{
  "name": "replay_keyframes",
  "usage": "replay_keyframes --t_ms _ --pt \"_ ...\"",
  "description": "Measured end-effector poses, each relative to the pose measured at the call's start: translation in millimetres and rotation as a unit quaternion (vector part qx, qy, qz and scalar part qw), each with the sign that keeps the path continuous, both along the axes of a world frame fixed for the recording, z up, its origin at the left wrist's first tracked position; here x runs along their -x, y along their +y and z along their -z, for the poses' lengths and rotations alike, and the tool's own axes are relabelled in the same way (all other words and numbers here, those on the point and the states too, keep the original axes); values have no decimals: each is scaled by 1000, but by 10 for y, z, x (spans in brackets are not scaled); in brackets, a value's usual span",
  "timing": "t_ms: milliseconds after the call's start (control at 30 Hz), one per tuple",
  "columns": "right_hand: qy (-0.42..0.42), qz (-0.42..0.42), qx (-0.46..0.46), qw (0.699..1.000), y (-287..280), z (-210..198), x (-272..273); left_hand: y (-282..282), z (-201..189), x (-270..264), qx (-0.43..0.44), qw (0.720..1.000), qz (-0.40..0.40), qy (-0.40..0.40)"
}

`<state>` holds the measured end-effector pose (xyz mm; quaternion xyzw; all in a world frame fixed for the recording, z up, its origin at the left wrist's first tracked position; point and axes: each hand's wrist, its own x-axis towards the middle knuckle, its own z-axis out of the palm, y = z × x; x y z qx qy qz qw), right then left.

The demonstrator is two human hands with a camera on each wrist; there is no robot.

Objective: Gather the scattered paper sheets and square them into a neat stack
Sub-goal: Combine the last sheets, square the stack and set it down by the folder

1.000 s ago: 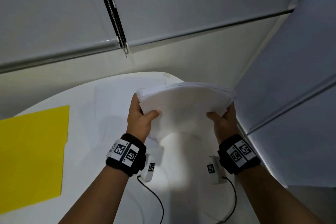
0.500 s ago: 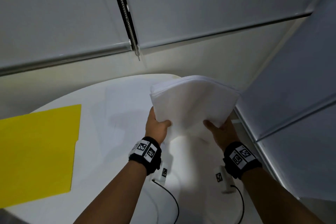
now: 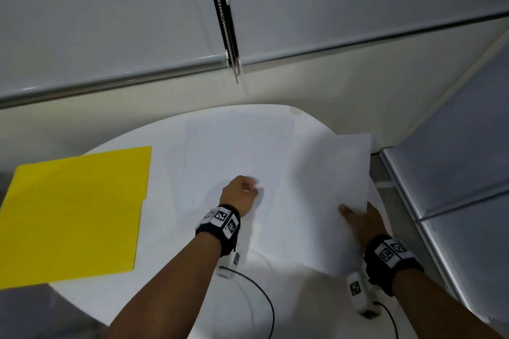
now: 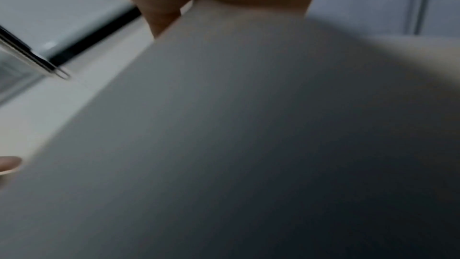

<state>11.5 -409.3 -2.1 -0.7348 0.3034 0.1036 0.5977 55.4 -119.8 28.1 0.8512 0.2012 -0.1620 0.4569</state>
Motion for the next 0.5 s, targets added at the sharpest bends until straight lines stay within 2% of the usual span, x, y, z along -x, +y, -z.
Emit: replay_keyframes --t_ms 133,233,367,500 --pt "59 -7 32 998 -53 307 100 532 168 -267 -130 990 -53 8" --pt "68 -11 36 997 -53 368 70 783 287 -516 -214 971 -80 68" --pt "71 -13 51 996 -72 420 51 656 424 -614 -262 954 -46 139" --pt "72 -9 64 995 -84 468 65 313 472 -552 -275 953 -27 125"
